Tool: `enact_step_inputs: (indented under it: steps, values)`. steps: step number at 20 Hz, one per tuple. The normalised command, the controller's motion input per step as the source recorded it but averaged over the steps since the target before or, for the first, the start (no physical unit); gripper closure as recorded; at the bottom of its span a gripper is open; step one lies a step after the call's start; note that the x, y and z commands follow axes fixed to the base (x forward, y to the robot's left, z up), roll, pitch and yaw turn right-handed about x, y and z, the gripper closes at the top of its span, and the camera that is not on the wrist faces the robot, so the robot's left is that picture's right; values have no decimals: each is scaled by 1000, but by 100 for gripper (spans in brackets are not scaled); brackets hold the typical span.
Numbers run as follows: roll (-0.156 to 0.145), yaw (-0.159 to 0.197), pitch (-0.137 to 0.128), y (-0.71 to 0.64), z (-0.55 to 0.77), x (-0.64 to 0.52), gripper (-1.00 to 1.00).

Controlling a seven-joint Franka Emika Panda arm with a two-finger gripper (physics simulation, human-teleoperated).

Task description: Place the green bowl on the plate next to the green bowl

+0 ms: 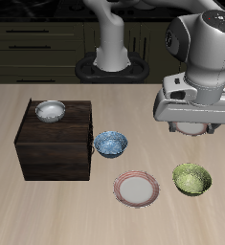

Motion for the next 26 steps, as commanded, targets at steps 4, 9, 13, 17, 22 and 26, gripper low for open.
enact_step_inputs:
  steps: [4,9,13,17,22,26]
  values:
    - [-37,-6,41,-145,-415,-6,-100]
    - [4,32,-13,-83,-284,-16,-100]
    - [-20,7,-17,-47,-339,-47,-100]
    - [0,-2,-10,-58,-338,23,-100]
    - [-7,11,-4,-7,-310,-22,-100]
    - [25,-13,4,90,-266,-114,-100]
